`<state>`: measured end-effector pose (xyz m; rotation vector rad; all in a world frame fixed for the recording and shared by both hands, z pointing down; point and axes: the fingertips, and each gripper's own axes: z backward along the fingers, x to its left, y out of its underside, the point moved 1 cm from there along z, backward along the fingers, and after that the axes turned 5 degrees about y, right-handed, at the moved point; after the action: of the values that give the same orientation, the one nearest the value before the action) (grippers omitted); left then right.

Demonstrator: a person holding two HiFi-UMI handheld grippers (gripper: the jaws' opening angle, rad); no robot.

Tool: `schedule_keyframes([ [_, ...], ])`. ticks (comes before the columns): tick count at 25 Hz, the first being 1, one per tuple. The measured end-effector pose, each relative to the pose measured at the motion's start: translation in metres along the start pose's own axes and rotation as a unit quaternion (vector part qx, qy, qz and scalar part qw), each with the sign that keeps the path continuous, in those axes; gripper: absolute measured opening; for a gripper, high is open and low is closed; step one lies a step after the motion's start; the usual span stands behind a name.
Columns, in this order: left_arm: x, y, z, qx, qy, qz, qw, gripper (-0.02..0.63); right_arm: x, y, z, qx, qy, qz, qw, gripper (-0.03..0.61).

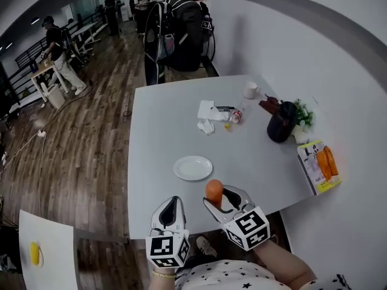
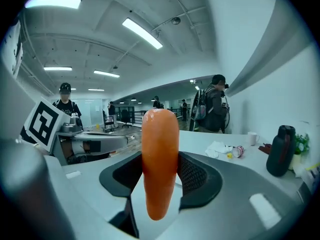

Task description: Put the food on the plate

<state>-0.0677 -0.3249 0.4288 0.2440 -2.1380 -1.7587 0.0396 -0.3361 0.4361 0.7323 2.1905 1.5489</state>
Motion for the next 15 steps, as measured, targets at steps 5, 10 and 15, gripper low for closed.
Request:
schedule_keyframes([
  [5, 0.022, 0.005, -0.041, 0.01, 0.018, -0.001, 0.9998, 0.008, -0.031, 0.01, -0.076, 0.07, -0.031, 0.06, 0.995, 0.216],
  [10, 0.044, 0.02, -0.058, 0.046, -0.002, 0.017, 0.9988, 0.008, -0.049, 0.038, -0.16, 0.177, -0.091, 0.172, 0.965, 0.216],
  [15, 0.053, 0.032, -0.067, 0.061, 0.0, 0.026, 0.9978, 0.008, -0.057, 0.074, -0.221, 0.297, -0.136, 0.314, 0.892, 0.215],
])
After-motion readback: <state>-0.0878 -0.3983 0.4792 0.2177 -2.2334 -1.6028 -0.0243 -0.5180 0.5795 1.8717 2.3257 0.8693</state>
